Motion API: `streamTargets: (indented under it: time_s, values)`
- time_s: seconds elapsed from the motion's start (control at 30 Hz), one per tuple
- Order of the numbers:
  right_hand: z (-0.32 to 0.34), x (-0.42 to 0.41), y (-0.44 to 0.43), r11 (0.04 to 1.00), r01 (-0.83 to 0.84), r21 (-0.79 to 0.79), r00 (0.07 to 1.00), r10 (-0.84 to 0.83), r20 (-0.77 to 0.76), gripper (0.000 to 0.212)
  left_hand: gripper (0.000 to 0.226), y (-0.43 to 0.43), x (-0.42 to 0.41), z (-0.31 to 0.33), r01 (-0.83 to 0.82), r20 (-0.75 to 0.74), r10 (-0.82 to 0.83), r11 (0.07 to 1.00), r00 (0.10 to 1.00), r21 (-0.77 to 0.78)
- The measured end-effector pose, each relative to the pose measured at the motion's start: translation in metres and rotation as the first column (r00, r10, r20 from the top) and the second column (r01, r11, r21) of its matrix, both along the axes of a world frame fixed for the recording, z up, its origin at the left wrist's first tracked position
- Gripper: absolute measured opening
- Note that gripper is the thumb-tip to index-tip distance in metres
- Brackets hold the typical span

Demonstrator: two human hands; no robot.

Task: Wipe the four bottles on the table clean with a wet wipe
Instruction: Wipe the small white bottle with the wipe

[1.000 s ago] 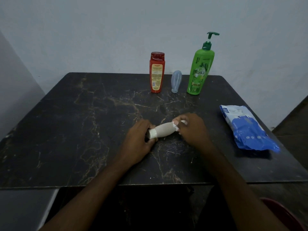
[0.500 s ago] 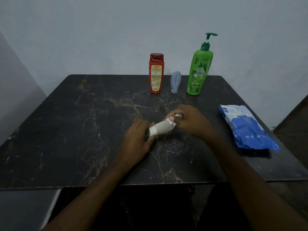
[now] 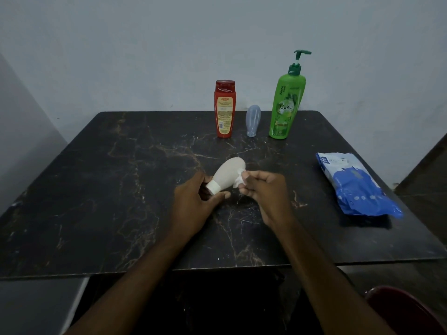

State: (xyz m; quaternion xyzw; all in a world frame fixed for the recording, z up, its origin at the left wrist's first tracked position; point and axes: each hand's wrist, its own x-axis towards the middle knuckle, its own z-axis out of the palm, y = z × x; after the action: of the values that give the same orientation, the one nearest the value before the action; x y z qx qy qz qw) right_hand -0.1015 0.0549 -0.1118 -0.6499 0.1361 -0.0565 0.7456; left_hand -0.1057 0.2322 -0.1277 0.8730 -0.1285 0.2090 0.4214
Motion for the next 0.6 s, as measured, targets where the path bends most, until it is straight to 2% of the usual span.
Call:
streamTargets:
  time_s: [0.17,0.43,0.6]
  values:
    - [-0.005,-0.014,0.027,0.999,-0.031,-0.034,0.998,0.028,-0.064,0.013,0.041,0.000,0.001,0.001,0.010,-0.018,-0.010,1.000,1.000,-0.003]
    - [0.012,-0.005,0.017,0.986,0.166,-0.022,0.973,-0.168,-0.155,0.008,0.039,-0.001,0.001,-0.001,0.014,-0.033,-0.014,1.000,0.999,0.005]
    - [0.002,-0.022,0.036,0.995,0.100,-0.004,0.984,-0.100,-0.146,0.010,0.033,0.000,0.001,-0.002,0.001,-0.031,-0.002,1.000,1.000,-0.003]
